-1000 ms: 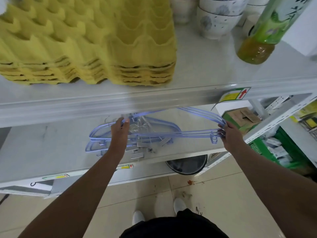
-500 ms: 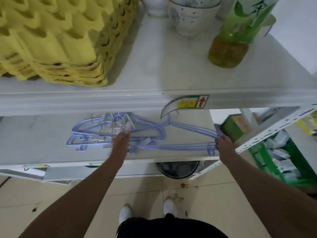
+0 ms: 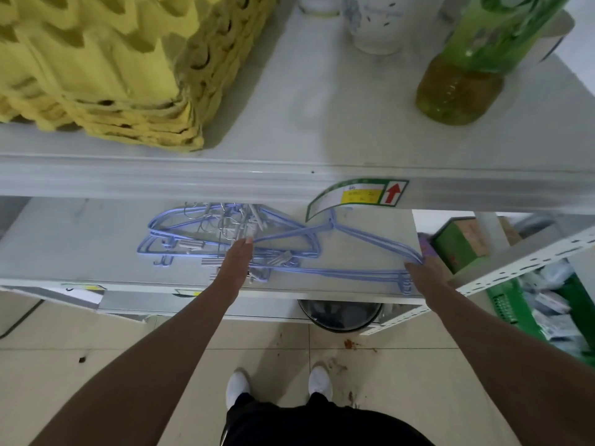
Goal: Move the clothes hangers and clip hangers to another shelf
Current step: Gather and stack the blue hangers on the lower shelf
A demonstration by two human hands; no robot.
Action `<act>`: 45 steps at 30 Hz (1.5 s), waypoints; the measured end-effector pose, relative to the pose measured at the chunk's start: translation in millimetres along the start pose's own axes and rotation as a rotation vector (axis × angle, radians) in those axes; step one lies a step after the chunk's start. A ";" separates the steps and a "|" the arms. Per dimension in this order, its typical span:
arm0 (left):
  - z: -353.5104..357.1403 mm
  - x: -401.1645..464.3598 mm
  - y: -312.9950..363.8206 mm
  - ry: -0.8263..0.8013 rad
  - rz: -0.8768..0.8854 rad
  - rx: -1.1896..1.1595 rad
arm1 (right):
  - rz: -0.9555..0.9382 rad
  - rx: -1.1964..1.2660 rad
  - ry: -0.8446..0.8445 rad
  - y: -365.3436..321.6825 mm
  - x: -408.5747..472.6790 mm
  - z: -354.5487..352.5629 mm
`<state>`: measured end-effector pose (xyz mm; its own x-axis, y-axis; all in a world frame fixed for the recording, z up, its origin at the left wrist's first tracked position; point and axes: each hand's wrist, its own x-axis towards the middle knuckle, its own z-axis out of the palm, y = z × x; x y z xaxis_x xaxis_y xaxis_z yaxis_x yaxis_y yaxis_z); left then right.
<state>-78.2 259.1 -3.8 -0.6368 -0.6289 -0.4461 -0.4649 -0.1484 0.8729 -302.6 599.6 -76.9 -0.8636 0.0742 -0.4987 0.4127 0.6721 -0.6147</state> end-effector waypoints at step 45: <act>-18.7 14.8 -7.8 -0.003 0.080 0.229 | -0.496 -0.227 -0.294 -52.0 -97.0 79.2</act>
<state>-72.6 236.6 -13.5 -0.6789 -0.6293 -0.3783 -0.5400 0.0788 0.8379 -217.4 499.1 -45.0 -0.8075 -0.4714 -0.3545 -0.1167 0.7169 -0.6874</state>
